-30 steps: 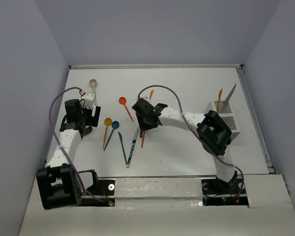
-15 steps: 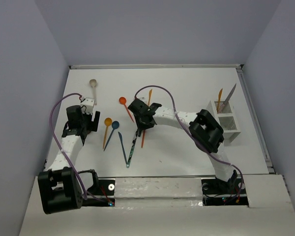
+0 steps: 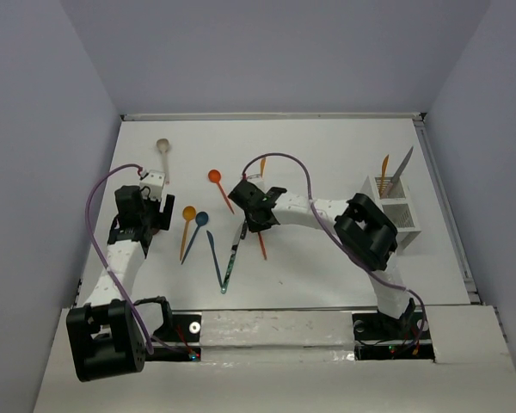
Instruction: Sort the eating utensils into containers
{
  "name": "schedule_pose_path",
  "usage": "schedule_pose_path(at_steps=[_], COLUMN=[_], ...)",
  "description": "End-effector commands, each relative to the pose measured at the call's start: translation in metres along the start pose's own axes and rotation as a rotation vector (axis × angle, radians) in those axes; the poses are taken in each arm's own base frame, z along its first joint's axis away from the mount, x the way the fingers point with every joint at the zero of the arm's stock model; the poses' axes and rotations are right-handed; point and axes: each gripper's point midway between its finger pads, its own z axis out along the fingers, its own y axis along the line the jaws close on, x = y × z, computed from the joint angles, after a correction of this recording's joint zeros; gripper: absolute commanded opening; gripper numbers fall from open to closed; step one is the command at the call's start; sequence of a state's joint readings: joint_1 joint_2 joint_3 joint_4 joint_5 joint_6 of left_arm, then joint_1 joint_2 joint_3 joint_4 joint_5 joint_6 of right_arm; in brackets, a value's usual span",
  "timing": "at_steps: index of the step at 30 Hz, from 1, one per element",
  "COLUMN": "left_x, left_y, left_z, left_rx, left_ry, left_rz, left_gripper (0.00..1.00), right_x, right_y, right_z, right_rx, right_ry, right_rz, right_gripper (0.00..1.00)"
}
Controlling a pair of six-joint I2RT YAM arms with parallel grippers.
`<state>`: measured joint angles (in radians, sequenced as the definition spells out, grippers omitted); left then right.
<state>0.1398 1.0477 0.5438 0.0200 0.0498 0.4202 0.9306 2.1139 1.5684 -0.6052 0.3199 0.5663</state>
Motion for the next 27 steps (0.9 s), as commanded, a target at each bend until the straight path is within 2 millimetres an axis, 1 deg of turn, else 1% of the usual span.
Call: schedule_pose_path(at_steps=[1,2,3,5,6,7,8,9,10,13,14,15,18,19,21,22,23,24,25,26,27], left_x=[-0.011,-0.012,-0.012,-0.013,-0.013,-0.013,-0.012,-0.013,-0.013,-0.013,-0.014,-0.014,-0.013,-0.013,-0.014,-0.013,-0.014,-0.014,-0.014,-0.014,-0.016], left_y=[0.007,0.007,0.007,0.007,0.008,0.007,0.008,0.008,0.008,0.008,0.008,0.009,0.008,0.008,0.008,0.008,0.008,0.008,0.008,0.008,0.008], left_z=[-0.003,-0.004,-0.005,-0.006,-0.006,-0.006,-0.006,-0.006,-0.007,-0.007,-0.007,-0.008,-0.007,-0.007,-0.007,-0.007,-0.008,-0.008,-0.009,-0.009,-0.010], left_rx=[-0.028,-0.030,-0.031,-0.034,-0.035,-0.035,-0.037,-0.038,-0.039,-0.040,-0.041,-0.043,-0.042,-0.041,-0.039,-0.038,-0.040,-0.039,-0.039,-0.038,-0.039], left_ry=[-0.059,-0.063,-0.065,-0.070,-0.073,-0.073,-0.072,-0.073,-0.075,-0.077,-0.080,-0.081,-0.077,-0.079,-0.079,-0.080,-0.082,-0.083,-0.086,-0.090,-0.096], left_rz=[0.005,0.005,0.007,0.007,0.007,0.007,0.007,0.006,0.006,0.007,0.007,0.006,0.006,0.008,0.008,0.010,0.010,0.011,0.011,0.011,0.013], left_gripper=[0.99,0.99,0.99,0.99,0.99,0.99,0.99,0.99,0.99,0.99,0.99,0.99,0.99,0.99,0.99,0.99,0.99,0.99,0.99,0.99,0.99], right_x=[0.065,0.068,0.071,0.082,0.084,0.092,0.094,0.093,0.088,0.062,0.042,0.023,-0.024,-0.057,-0.086,-0.114,-0.125,-0.144,-0.150,-0.153,-0.162], right_y=[-0.043,-0.047,-0.051,-0.062,-0.065,-0.070,-0.072,-0.074,-0.079,-0.083,-0.080,-0.079,-0.080,-0.087,-0.102,-0.133,-0.148,-0.163,-0.204,-0.225,-0.242], right_z=[0.003,0.001,-0.001,-0.007,-0.007,-0.008,-0.008,-0.008,-0.010,-0.021,-0.039,-0.047,-0.087,-0.119,-0.156,-0.190,-0.207,-0.230,-0.252,-0.265,-0.285], right_rx=[0.145,0.152,0.161,0.179,0.182,0.187,0.187,0.193,0.210,0.223,0.190,0.175,0.137,0.142,0.182,0.243,0.265,0.271,0.313,0.326,0.317], right_ry=[0.161,0.165,0.163,0.177,0.175,0.185,0.182,0.170,0.133,0.017,-0.056,-0.135,-0.329,-0.477,-0.629,-0.762,-0.820,-0.916,-0.978,-1.025,-1.111], right_rz=[-0.055,-0.054,-0.049,-0.058,-0.058,-0.065,-0.070,-0.065,-0.058,-0.044,-0.022,-0.029,-0.012,0.002,0.037,0.087,0.115,0.151,0.224,0.266,0.307], right_gripper=[0.16,0.15,0.10,0.01,0.00,0.00,0.00,0.00,0.00,0.00,0.00,0.00,0.00,0.00,0.00,0.00,0.00,0.00,0.00,0.00,0.00])
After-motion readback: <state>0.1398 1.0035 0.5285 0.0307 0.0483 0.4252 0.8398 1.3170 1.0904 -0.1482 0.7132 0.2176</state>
